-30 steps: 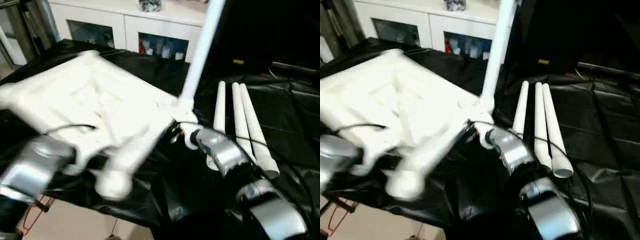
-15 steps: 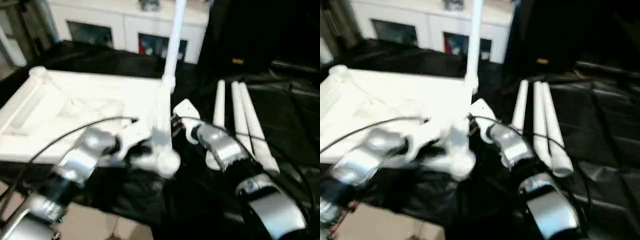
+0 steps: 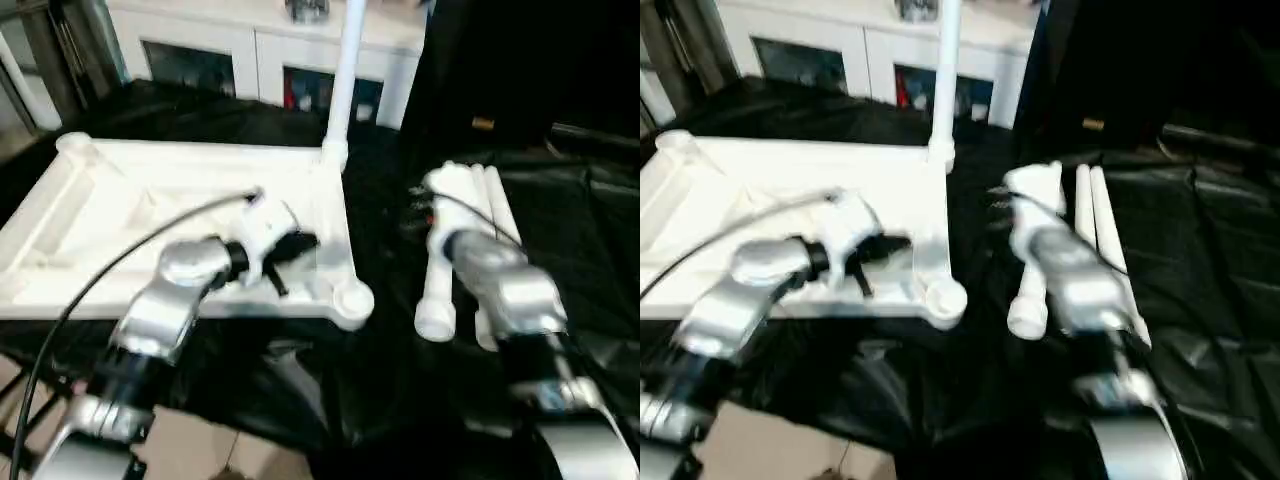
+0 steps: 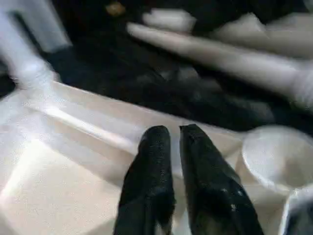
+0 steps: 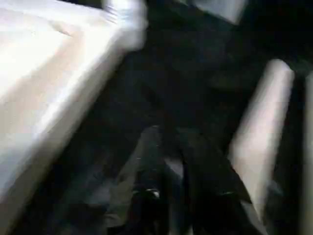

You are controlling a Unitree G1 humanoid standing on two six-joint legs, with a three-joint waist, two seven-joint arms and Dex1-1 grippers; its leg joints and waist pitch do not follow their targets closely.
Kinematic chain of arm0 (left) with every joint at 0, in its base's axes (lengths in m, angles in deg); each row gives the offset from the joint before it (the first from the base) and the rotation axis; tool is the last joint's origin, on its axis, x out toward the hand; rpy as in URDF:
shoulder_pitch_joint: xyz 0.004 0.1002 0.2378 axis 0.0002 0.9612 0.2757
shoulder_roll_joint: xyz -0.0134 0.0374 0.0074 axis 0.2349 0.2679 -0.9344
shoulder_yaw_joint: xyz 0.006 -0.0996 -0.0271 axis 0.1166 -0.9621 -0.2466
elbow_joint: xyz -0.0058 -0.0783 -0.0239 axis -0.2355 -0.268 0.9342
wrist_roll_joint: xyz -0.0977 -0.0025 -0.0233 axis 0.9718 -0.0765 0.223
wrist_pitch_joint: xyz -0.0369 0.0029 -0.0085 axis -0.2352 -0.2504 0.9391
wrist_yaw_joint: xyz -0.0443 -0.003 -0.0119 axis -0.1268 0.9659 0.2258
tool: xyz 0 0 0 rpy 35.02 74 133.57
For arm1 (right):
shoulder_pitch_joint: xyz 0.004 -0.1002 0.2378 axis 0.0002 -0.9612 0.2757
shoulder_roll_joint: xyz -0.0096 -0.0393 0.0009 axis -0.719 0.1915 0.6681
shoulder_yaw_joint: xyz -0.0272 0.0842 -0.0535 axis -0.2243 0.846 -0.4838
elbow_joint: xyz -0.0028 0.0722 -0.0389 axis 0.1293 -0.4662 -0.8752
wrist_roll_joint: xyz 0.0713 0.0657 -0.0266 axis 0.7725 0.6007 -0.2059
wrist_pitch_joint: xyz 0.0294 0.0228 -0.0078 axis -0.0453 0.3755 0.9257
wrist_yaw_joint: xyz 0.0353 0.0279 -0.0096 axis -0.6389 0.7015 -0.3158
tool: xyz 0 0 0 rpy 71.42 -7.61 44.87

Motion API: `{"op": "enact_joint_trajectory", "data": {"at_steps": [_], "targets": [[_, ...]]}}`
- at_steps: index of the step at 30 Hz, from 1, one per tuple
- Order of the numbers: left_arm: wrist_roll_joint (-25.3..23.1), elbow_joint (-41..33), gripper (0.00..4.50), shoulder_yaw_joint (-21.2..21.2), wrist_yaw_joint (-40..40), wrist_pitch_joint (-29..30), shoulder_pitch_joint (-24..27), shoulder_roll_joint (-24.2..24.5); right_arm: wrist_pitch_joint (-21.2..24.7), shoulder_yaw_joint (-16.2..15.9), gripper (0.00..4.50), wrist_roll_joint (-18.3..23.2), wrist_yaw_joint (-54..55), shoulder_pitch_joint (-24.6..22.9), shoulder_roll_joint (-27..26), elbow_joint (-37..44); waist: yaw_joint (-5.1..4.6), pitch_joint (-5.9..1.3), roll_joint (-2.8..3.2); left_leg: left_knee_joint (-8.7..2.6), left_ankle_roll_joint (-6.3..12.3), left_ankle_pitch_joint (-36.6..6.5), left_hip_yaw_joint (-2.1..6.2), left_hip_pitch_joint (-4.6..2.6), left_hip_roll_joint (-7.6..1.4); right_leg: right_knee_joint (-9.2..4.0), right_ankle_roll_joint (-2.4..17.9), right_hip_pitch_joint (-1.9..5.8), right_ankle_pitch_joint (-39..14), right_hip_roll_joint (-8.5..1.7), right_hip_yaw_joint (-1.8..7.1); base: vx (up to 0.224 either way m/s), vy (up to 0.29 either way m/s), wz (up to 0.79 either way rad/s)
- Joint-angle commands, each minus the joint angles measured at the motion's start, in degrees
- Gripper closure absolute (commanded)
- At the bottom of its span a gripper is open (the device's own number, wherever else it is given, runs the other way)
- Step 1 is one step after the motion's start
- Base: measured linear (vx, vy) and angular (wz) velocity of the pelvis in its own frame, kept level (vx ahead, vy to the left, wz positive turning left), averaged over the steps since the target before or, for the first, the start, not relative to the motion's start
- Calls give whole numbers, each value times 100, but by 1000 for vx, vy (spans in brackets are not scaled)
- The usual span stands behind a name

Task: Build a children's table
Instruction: Rotate table base

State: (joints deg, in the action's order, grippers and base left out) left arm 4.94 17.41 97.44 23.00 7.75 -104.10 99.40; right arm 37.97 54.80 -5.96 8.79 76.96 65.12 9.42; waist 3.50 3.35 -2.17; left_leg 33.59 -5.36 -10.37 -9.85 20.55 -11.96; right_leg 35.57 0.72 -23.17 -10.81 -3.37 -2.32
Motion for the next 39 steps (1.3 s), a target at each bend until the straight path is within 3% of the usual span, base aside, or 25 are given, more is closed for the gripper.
{"op": "enact_joint_trajectory", "data": {"at_steps": [1,4,5,6,8,10,11,15,21,28,29,31,35,36,37,39], "targets": [[170,-237,360,-184,241,214,55,-74,495,201,349,-1,204,-57,-1,347,10,-407,34,-353,-151,-729,-29,-44,-47,-353,1023,332,-457,-307,230,0,0,0],[204,-349,329,-266,367,342,141,-127,746,271,324,13,266,-120,-9,518,1,-387,9,-362,-164,-826,-24,-39,-47,-381,907,320,-801,-316,234,0,0,0],[177,-517,326,-357,562,534,272,-165,1035,366,317,37,354,-201,-28,738,-14,-384,-2,-363,-168,-877,-25,-40,-41,-398,846,308,-973,-313,233,0,0,0],[228,-691,323,-462,666,884,368,-206,1204,456,306,89,400,-261,-60,883,-21,-375,-48,-363,-152,-803,-18,-27,-61,-373,794,321,-943,-322,239,0,0,0],[404,-1084,305,-547,697,1430,580,-209,1529,583,285,206,523,-376,-118,1189,-28,-377,-47,-352,-145,-814,-37,-49,-48,-393,757,285,-1027,-307,243,0,0,0],[471,-1261,287,-497,616,1538,684,-158,1650,635,273,255,552,-414,-158,1293,-20,-374,-29,-361,-145,-780,-31,-52,-53,-396,728,263,-1001,-298,240,0,0,0],[528,-1420,281,-399,486,1627,788,-66,1741,723,250,325,579,-435,-230,1336,-35,-376,-69,-360,-143,-777,-36,-50,-47,-393,719,263,-1017,-292,240,0,0,0],[660,-1669,244,-162,48,1811,900,249,1886,762,217,297,635,-363,-224,1267,-27,-356,12,-374,-253,-944,-32,-76,-42,-415,637,218,-1173,-283,242,0,0,0],[770,-1908,203,-85,-90,2207,865,400,1909,843,171,329,747,-195,-217,998,-21,-373,-14,-375,-324,-855,-22,-55,-37,-378,618,258,-1000,-292,245,0,0,0],[879,-2059,150,-58,-193,2292,836,530,1891,737,103,222,821,-79,-117,817,-26,-368,-27,-360,-312,-761,-37,-49,-21,-371,645,271,-871,-279,244,0,0,0],[790,-2070,150,3,-227,2137,829,575,2036,699,103,182,862,-5,-109,662,-30,-371,-68,-360,-301,-748,-39,-46,-24,-371,636,275,-882,-278,243,0,0,0],[745,-2086,127,49,-248,2082,832,608,2231,696,93,216,831,78,-94,507,-26,-364,-86,-363,-279,-724,-39,-40,-21,-375,608,269,-999,-286,243,0,0,0],[766,-2146,111,104,-210,2146,818,671,2501,870,91,455,747,272,-131,147,-24,-373,-73,-360,-297,-745,-35,-49,-26,-365,591,269,-1000,-291,241,0,0,0],[790,-2130,111,121,-241,2141,793,680,2549,948,91,491,776,352,-146,-69,-45,-370,-19,-352,-345,-783,-41,-53,-18,-369,629,252,-940,-278,245,0,0,0],[807,-2102,111,153,-293,2121,763,688,2527,1012,91,503,819,416,-160,-263,-39,-379,-9,-353,-361,-794,-33,-57,-18,-359,647,260,-938,-280,240,0,0,0],[809,-2062,111,209,-348,2054,724,708,2515,1094,91,542,820,499,-176,-490,-29,-379,-21,-350,-373,-769,-38,-51,-19,-358,677,268,-865,-284,241,0,0,0]]}}
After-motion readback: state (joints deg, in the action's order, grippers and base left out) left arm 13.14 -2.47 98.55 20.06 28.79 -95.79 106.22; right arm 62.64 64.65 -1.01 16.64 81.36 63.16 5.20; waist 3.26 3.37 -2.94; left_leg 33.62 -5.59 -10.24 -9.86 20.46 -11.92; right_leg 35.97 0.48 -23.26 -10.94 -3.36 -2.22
